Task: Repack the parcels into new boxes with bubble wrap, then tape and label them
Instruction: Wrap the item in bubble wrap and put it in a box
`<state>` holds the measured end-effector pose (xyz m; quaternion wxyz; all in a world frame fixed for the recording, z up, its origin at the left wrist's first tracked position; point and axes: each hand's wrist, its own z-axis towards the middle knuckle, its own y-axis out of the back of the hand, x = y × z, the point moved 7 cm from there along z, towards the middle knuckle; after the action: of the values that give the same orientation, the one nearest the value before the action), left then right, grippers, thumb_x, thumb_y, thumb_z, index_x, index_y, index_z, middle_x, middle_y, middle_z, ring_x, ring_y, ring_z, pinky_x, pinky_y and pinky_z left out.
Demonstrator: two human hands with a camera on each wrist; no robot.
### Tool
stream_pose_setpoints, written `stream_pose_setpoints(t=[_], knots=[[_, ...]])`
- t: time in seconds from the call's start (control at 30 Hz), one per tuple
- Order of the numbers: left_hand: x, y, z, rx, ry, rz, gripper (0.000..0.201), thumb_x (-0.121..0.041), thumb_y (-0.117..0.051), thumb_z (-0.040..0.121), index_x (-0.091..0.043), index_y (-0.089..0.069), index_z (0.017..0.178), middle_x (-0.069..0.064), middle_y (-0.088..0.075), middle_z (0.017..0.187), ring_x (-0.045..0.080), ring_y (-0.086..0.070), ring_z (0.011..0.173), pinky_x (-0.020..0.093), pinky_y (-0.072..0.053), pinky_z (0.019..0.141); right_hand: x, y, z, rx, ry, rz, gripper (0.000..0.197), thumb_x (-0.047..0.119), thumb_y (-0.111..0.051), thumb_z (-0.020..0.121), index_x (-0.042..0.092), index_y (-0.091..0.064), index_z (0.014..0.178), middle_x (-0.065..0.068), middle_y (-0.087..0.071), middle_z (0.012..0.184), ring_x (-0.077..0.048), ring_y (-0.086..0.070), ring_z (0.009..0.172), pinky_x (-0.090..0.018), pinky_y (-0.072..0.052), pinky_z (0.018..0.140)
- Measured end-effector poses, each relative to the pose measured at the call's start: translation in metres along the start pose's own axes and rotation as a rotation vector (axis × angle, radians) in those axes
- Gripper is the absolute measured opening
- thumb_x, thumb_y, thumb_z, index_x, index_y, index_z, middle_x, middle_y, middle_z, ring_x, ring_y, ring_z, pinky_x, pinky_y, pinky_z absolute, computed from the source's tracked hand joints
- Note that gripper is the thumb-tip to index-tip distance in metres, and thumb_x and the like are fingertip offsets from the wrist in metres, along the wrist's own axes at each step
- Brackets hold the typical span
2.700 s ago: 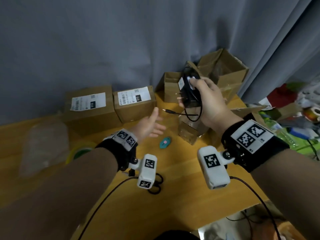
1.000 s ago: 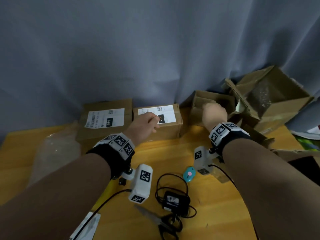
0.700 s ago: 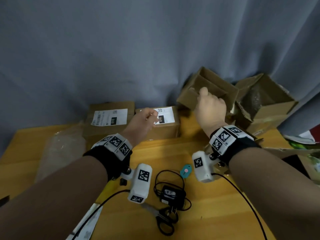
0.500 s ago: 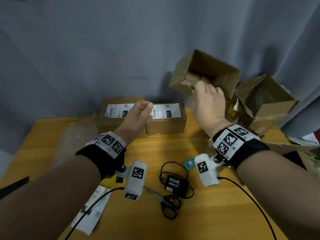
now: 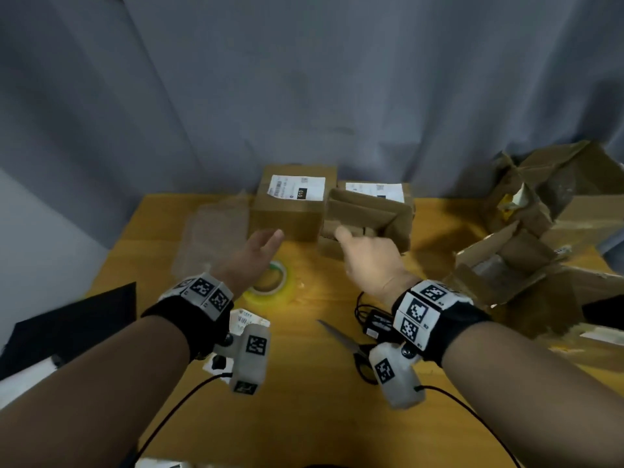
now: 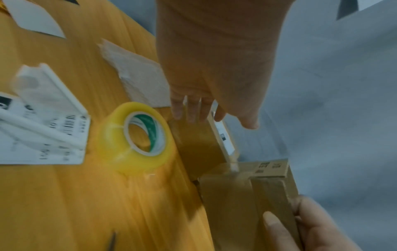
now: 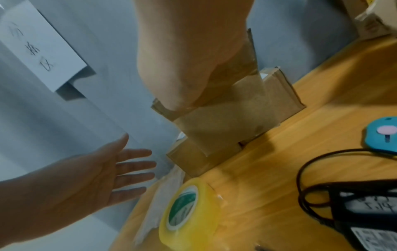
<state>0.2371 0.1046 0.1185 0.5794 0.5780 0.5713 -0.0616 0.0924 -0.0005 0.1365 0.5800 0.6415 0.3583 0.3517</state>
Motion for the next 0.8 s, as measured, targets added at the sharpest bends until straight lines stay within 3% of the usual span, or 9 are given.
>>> stream_pose_setpoints(t=[0.1, 0.17, 0.27, 0.37, 0.43, 0.5, 0.57, 0.7, 0.8], knots=[[0.032, 0.002, 0.007, -0.018, 0.011, 0.065, 0.045, -0.040, -0.040, 0.099, -0.007, -0.052, 0.127, 0.014, -0.056, 0.126, 0.027, -0.050, 0.120, 0.034, -0.036, 0.100, 0.003, -0.020, 0.010, 0.087, -0.002, 0.066, 0.046, -0.003, -0.042, 0.087, 0.015, -0.036, 0.129, -0.007, -0.065, 0.092, -0.025, -0.050, 0.066, -0.031, -0.036, 0.052], [0.049, -0.001, 0.010, 0.015, 0.036, 0.044, 0.043, -0.036, -0.044, 0.098, -0.007, -0.052, 0.128, 0.010, -0.053, 0.130, 0.022, -0.049, 0.120, 0.031, -0.037, 0.099, 0.009, -0.042, 0.015, 0.173, 0.011, 0.130, 0.043, -0.005, -0.041, 0.087, 0.015, -0.039, 0.125, -0.009, -0.063, 0.095, -0.025, -0.051, 0.069, -0.030, -0.034, 0.050], [0.072, 0.000, 0.021, 0.088, 0.057, 0.143, 0.043, -0.033, -0.049, 0.097, -0.007, -0.052, 0.131, 0.010, -0.048, 0.137, 0.024, -0.047, 0.123, 0.033, -0.038, 0.100, 0.028, -0.060, 0.021, 0.291, 0.016, 0.188, 0.035, 0.001, -0.038, 0.093, 0.015, -0.044, 0.125, -0.010, -0.063, 0.105, -0.029, -0.060, 0.088, -0.026, -0.032, 0.051], [0.091, 0.009, 0.034, 0.147, 0.063, 0.228, 0.041, -0.030, -0.048, 0.098, -0.007, -0.052, 0.132, 0.010, -0.042, 0.145, 0.025, -0.042, 0.131, 0.033, -0.035, 0.102, 0.042, -0.066, 0.034, 0.327, -0.009, 0.219, 0.026, 0.020, -0.042, 0.095, 0.016, -0.050, 0.120, -0.007, -0.064, 0.105, -0.027, -0.060, 0.093, -0.028, -0.040, 0.061], [0.104, 0.020, 0.046, 0.146, 0.046, 0.308, 0.037, -0.025, -0.049, 0.098, -0.004, -0.055, 0.128, 0.012, -0.045, 0.142, 0.027, -0.044, 0.129, 0.032, -0.036, 0.102, 0.049, -0.057, 0.046, 0.223, -0.016, 0.212, 0.029, 0.041, -0.045, 0.092, 0.018, -0.055, 0.108, 0.000, -0.062, 0.088, -0.022, -0.059, 0.081, -0.028, -0.037, 0.059], [0.120, 0.031, 0.062, 0.126, 0.017, 0.394, 0.029, -0.023, -0.050, 0.096, -0.007, -0.061, 0.119, 0.013, -0.050, 0.136, 0.027, -0.050, 0.122, 0.032, -0.039, 0.102, 0.056, -0.041, 0.058, 0.056, -0.011, 0.191, 0.033, 0.047, -0.045, 0.092, 0.018, -0.057, 0.098, 0.000, -0.059, 0.082, -0.021, -0.057, 0.079, -0.027, -0.034, 0.058], [0.133, 0.037, 0.073, 0.125, -0.001, 0.526, 0.028, -0.018, -0.051, 0.094, -0.011, -0.059, 0.121, 0.011, -0.048, 0.135, 0.027, -0.049, 0.121, 0.034, -0.037, 0.104, 0.059, -0.030, 0.067, -0.085, -0.002, 0.218, 0.028, 0.040, -0.044, 0.094, 0.015, -0.058, 0.095, -0.004, -0.062, 0.089, -0.023, -0.056, 0.089, -0.029, -0.035, 0.063], [0.155, 0.033, 0.098, 0.164, -0.030, 0.676, 0.053, 0.004, -0.050, 0.085, -0.013, -0.046, 0.136, 0.011, -0.035, 0.144, 0.030, -0.042, 0.128, 0.037, -0.036, 0.107, 0.069, -0.028, 0.090, -0.212, 0.001, 0.245, 0.018, 0.025, -0.050, 0.090, 0.013, -0.062, 0.093, -0.006, -0.063, 0.092, -0.026, -0.054, 0.091, -0.034, -0.037, 0.076], [0.163, 0.023, 0.110, 0.176, -0.035, 0.685, 0.057, 0.001, -0.049, 0.088, -0.014, -0.037, 0.141, 0.010, -0.030, 0.148, 0.031, -0.037, 0.131, 0.040, -0.033, 0.110, 0.080, -0.036, 0.105, -0.233, -0.019, 0.230, 0.016, 0.024, -0.051, 0.088, 0.015, -0.062, 0.094, -0.004, -0.061, 0.096, -0.026, -0.051, 0.096, -0.037, -0.036, 0.084]])
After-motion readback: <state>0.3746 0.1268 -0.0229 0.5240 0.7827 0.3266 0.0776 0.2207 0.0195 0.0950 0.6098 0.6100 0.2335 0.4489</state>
